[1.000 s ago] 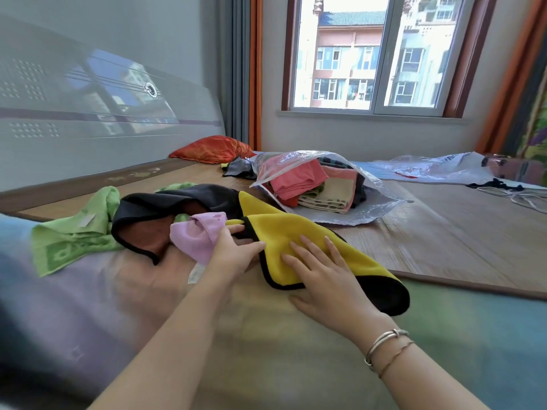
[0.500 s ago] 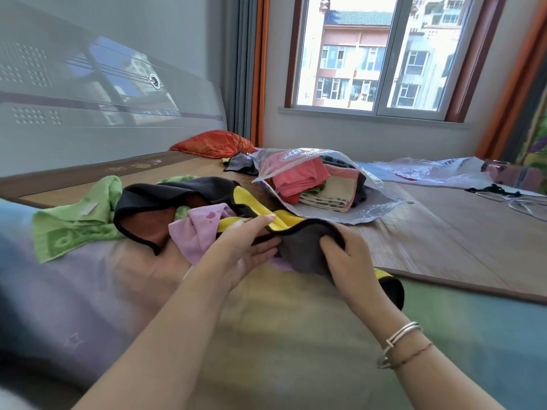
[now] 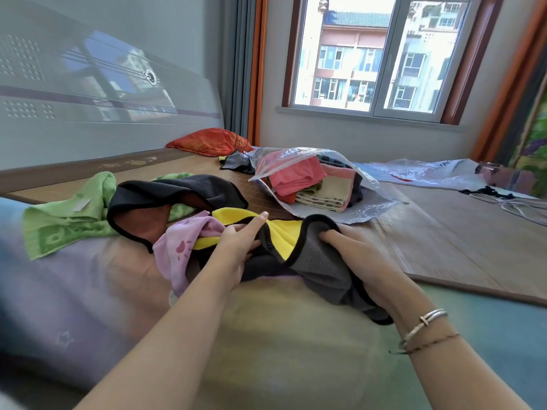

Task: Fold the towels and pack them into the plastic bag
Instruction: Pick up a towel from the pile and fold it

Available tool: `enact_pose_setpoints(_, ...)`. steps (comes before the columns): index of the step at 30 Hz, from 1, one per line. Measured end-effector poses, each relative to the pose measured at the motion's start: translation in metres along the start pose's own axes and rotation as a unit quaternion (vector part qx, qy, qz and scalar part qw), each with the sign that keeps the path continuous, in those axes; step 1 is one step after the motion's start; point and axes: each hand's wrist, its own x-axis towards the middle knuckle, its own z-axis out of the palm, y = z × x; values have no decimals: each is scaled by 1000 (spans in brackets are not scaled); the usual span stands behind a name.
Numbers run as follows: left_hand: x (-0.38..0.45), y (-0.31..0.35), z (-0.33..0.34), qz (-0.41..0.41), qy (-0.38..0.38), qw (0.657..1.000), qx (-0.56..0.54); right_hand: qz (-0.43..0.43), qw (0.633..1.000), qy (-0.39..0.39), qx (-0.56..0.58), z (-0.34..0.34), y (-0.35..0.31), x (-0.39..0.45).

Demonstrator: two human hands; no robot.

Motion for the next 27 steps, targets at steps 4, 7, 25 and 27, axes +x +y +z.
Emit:
enact_pose_setpoints(4, 9, -3, 6, 16, 24, 999, 32, -22, 995, -68, -66, 2, 9, 9)
enact_pose_setpoints(7, 14, -6, 9, 41, 34, 996, 70, 89, 979, -175, -52, -4, 7, 11)
enact_pose_setpoints(25, -19, 24, 34, 96, -41, 994, 33, -143, 986, 67, -51, -19, 1, 14)
enact_pose_setpoints(27, -26, 24, 34, 89, -75, 993, 20, -143, 986, 81, -24, -18, 0, 14)
